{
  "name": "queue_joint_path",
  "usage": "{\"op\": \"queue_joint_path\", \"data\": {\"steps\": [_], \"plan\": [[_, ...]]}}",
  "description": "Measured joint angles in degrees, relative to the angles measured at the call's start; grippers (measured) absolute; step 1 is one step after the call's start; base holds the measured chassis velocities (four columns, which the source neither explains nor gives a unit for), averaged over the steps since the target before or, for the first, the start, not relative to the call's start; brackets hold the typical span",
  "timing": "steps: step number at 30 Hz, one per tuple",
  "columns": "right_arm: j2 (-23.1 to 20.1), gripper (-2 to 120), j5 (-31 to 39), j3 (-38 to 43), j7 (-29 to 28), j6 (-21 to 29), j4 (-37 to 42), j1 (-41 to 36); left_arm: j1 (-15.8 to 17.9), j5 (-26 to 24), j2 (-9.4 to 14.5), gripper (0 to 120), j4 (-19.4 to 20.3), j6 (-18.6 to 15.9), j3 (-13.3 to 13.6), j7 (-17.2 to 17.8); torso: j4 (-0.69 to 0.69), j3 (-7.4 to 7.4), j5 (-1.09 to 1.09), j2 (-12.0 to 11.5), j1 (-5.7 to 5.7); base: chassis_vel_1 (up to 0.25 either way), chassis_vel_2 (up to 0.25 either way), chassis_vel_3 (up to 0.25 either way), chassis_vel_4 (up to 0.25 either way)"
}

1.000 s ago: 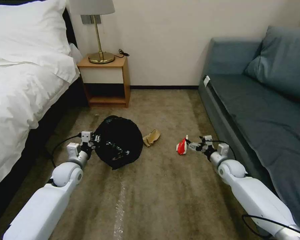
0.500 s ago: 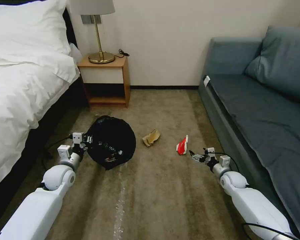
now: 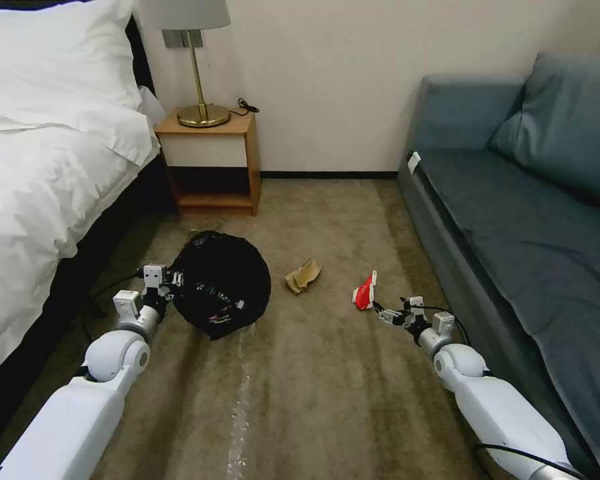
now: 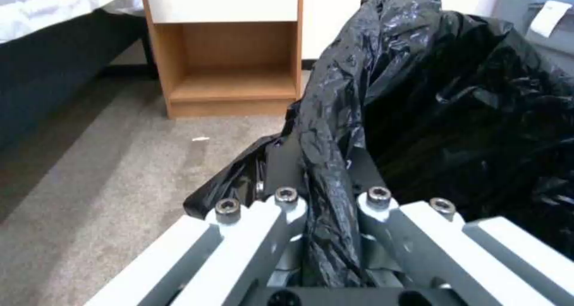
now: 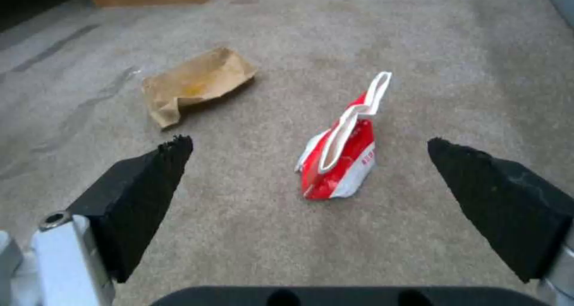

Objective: Pick up the trash bin, then pick up the garbage on the floor and place it into the trash bin.

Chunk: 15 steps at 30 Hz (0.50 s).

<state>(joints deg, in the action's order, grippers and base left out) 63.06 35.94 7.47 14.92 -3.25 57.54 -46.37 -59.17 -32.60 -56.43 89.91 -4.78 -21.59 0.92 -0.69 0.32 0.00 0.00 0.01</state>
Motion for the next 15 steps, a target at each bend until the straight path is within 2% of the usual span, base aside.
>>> {"op": "queue_joint_path", "data": {"steps": [6,15], "plan": [[0.3,100,0.0,0.0,0.7,-0.6,-0.9,0.4,0.0,0.0,0.1,4,-0.5,0.1,0.0,-0.1,0.00,0.00,0.00,0.0,0.00,-0.007,0.010,0.010,-0.004],[0.7,100,0.0,0.0,1.1,-1.0,-1.9,0.9,0.1,0.3,0.0,4,-1.2,0.3,-0.2,-0.3,0.00,0.01,0.00,0.0,0.00,-0.052,0.039,0.032,-0.047]]}}
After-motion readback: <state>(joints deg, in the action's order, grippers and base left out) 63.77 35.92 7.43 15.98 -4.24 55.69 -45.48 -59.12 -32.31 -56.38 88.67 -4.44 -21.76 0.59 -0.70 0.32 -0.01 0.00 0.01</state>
